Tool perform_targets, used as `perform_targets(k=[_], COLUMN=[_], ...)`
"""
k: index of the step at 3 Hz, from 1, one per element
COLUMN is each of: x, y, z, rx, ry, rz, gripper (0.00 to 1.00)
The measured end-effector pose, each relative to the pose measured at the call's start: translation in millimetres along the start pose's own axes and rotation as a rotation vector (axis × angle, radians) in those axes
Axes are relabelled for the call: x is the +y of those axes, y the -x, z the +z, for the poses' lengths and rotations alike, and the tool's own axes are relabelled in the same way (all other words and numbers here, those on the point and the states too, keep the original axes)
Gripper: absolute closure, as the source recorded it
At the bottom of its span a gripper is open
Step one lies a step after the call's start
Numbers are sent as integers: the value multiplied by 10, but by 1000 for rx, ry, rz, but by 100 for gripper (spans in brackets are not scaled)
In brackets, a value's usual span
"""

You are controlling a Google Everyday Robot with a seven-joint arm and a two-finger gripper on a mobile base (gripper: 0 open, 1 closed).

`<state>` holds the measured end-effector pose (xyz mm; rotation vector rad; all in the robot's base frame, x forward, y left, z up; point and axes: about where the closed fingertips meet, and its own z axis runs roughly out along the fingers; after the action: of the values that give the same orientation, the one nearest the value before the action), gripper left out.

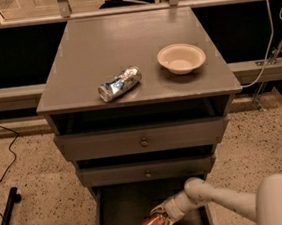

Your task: Pick coke can from bottom drawer and place on counter

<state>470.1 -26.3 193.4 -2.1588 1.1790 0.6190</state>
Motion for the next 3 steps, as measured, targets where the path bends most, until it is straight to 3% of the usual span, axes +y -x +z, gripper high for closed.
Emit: perform_targets(k=[1, 2, 3], x=[-155, -222, -278], y=[353, 686, 1278], z=[-723, -1424, -1896], rx=[5, 92, 150], ry=[-140, -227, -241], rz=[-65, -115, -120], gripper=[100, 100, 100])
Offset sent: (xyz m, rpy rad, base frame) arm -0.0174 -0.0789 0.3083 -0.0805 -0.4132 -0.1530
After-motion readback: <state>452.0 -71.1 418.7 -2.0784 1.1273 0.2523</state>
